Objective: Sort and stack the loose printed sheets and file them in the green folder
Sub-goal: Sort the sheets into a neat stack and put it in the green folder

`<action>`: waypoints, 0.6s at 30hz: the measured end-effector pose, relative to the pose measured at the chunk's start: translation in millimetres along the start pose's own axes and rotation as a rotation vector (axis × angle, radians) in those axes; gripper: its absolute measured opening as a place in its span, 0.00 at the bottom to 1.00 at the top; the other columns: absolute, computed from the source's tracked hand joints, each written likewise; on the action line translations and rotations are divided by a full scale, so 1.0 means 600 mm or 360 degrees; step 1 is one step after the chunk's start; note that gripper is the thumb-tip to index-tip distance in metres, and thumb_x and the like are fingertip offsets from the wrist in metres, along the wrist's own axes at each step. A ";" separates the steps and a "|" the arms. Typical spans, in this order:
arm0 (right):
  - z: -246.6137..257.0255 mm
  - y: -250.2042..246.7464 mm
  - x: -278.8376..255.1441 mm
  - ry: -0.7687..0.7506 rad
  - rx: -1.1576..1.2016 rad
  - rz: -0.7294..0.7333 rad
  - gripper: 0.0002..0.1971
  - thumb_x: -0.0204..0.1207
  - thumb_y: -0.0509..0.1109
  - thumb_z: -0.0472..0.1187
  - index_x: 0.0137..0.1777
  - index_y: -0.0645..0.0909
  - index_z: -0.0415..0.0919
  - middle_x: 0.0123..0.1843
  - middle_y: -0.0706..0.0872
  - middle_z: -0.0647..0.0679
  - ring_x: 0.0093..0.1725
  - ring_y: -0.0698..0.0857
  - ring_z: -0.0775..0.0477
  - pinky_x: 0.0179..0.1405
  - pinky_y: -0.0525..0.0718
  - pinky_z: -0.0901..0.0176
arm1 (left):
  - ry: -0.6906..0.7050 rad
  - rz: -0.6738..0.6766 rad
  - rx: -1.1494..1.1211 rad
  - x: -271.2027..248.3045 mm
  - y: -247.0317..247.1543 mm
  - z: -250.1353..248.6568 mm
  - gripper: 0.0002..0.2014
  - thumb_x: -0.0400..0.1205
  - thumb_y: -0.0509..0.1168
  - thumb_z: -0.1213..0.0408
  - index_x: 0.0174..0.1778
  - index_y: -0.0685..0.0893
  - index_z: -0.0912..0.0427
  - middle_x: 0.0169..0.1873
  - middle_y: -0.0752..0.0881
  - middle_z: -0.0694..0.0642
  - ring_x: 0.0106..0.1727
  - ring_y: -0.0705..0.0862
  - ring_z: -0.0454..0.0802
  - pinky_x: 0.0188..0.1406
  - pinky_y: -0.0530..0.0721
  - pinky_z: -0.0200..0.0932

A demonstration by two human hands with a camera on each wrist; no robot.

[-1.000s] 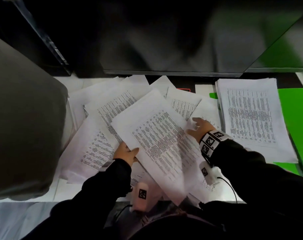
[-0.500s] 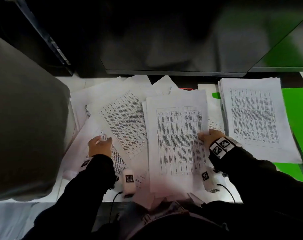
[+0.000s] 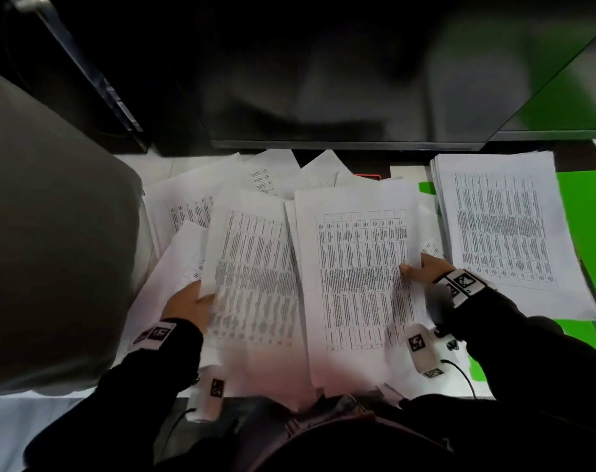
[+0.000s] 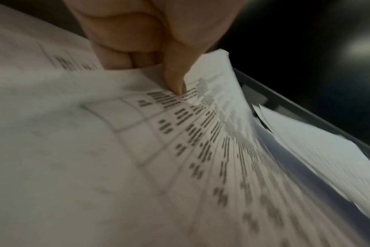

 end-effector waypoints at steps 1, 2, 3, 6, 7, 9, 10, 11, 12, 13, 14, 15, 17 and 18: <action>0.000 0.001 0.001 -0.0016 0.0043 0.0011 0.22 0.80 0.64 0.47 0.68 0.74 0.34 0.63 0.83 0.36 0.60 0.81 0.38 0.60 0.74 0.53 | 0.0038 -0.0062 0.0016 0.001 -0.014 0.001 0.12 0.82 0.62 0.65 0.60 0.81 0.62 0.52 0.85 0.59 0.47 0.79 0.50 0.44 0.73 0.36; 0.000 0.001 0.002 -0.0017 0.0089 0.0012 0.21 0.80 0.64 0.47 0.68 0.74 0.34 0.63 0.83 0.37 0.59 0.81 0.39 0.60 0.75 0.53 | 0.0078 -0.0129 0.0011 0.003 -0.027 0.002 0.09 0.82 0.63 0.66 0.56 0.82 0.62 0.48 0.85 0.59 0.46 0.81 0.52 0.41 0.73 0.37; 0.001 0.002 -0.001 -0.0030 0.0136 -0.0005 0.22 0.79 0.65 0.47 0.68 0.74 0.35 0.62 0.84 0.37 0.58 0.82 0.39 0.61 0.75 0.52 | 0.0110 -0.0187 -0.0046 0.003 -0.036 0.002 0.07 0.82 0.63 0.67 0.53 0.83 0.62 0.45 0.86 0.59 0.47 0.82 0.54 0.41 0.73 0.38; 0.004 0.007 0.000 -0.0058 0.0211 -0.0076 0.22 0.77 0.67 0.49 0.67 0.77 0.38 0.60 0.86 0.39 0.55 0.83 0.41 0.63 0.78 0.49 | 0.0158 -0.0220 -0.0414 -0.003 -0.036 -0.006 0.10 0.81 0.63 0.70 0.56 0.84 0.61 0.48 0.86 0.55 0.52 0.84 0.53 0.42 0.76 0.35; 0.008 0.014 0.002 -0.0085 0.0227 -0.0081 0.21 0.77 0.67 0.49 0.66 0.78 0.38 0.59 0.86 0.39 0.55 0.83 0.41 0.64 0.78 0.48 | 0.0190 -0.0213 -0.0514 -0.008 -0.031 -0.015 0.11 0.81 0.63 0.72 0.57 0.83 0.61 0.49 0.85 0.53 0.51 0.83 0.51 0.39 0.76 0.28; 0.019 0.027 -0.003 -0.0127 0.0315 -0.0074 0.19 0.76 0.69 0.48 0.63 0.79 0.39 0.59 0.86 0.41 0.57 0.83 0.40 0.64 0.79 0.45 | 0.0265 -0.0164 -0.0696 -0.017 -0.017 -0.032 0.11 0.80 0.64 0.74 0.55 0.83 0.58 0.48 0.85 0.53 0.47 0.82 0.48 0.33 0.76 0.18; 0.023 0.036 -0.003 -0.0142 0.0401 -0.0053 0.18 0.75 0.70 0.48 0.61 0.80 0.40 0.57 0.86 0.43 0.56 0.84 0.40 0.62 0.81 0.45 | 0.0295 -0.0112 -0.0766 -0.020 -0.008 -0.041 0.10 0.79 0.65 0.74 0.52 0.83 0.57 0.47 0.86 0.53 0.46 0.83 0.47 0.35 0.78 0.19; 0.031 0.044 -0.005 -0.0172 0.0488 -0.0018 0.16 0.75 0.70 0.47 0.60 0.80 0.42 0.55 0.87 0.44 0.53 0.85 0.41 0.55 0.83 0.48 | 0.0312 -0.0054 -0.0781 -0.022 0.001 -0.050 0.08 0.79 0.66 0.73 0.50 0.84 0.56 0.44 0.87 0.53 0.45 0.84 0.46 0.38 0.80 0.24; 0.040 0.050 -0.014 -0.0204 0.0551 0.0024 0.14 0.76 0.70 0.45 0.59 0.80 0.42 0.51 0.87 0.46 0.48 0.84 0.43 0.49 0.83 0.52 | 0.0323 0.0003 -0.0766 -0.023 0.010 -0.058 0.07 0.79 0.66 0.71 0.47 0.84 0.55 0.42 0.88 0.49 0.43 0.85 0.44 0.40 0.81 0.29; 0.047 0.058 -0.018 -0.0231 0.0638 0.0058 0.13 0.77 0.69 0.43 0.59 0.81 0.40 0.48 0.86 0.47 0.46 0.84 0.44 0.46 0.81 0.55 | 0.0332 0.0052 -0.0758 -0.025 0.019 -0.067 0.07 0.79 0.67 0.71 0.45 0.84 0.54 0.38 0.88 0.46 0.40 0.86 0.39 0.41 0.81 0.31; 0.049 0.064 -0.019 -0.0243 0.0689 0.0064 0.11 0.77 0.68 0.42 0.58 0.81 0.41 0.49 0.86 0.47 0.47 0.83 0.44 0.49 0.80 0.55 | 0.0341 0.0107 -0.0784 -0.028 0.028 -0.077 0.09 0.78 0.67 0.73 0.44 0.84 0.53 0.35 0.89 0.42 0.37 0.87 0.35 0.40 0.81 0.30; 0.053 0.069 -0.023 -0.0265 0.0690 0.0065 0.09 0.78 0.68 0.43 0.56 0.80 0.44 0.51 0.85 0.48 0.50 0.84 0.44 0.54 0.80 0.54 | 0.0346 0.0169 -0.0802 -0.031 0.038 -0.085 0.11 0.77 0.67 0.75 0.45 0.85 0.52 0.32 0.89 0.40 0.34 0.86 0.31 0.38 0.82 0.29; 0.055 0.071 -0.026 -0.0332 0.0640 0.0044 0.08 0.77 0.68 0.44 0.55 0.80 0.48 0.55 0.86 0.49 0.55 0.84 0.45 0.62 0.79 0.52 | 0.0332 0.0292 -0.0721 -0.038 0.055 -0.100 0.17 0.75 0.66 0.80 0.43 0.85 0.49 0.27 0.88 0.35 0.32 0.86 0.30 0.34 0.83 0.27; 0.054 0.068 -0.031 -0.0348 0.0614 0.0032 0.09 0.77 0.68 0.44 0.56 0.80 0.47 0.55 0.85 0.50 0.56 0.84 0.46 0.63 0.78 0.54 | 0.0337 0.0356 -0.0658 -0.042 0.062 -0.106 0.19 0.74 0.66 0.81 0.40 0.85 0.47 0.26 0.88 0.36 0.31 0.86 0.32 0.33 0.84 0.30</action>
Point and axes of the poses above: each hand's wrist, its own x-axis towards the middle knuckle, its own y-axis out of the palm, z = x × y, the point moved 5 cm from there along x, towards the middle knuckle
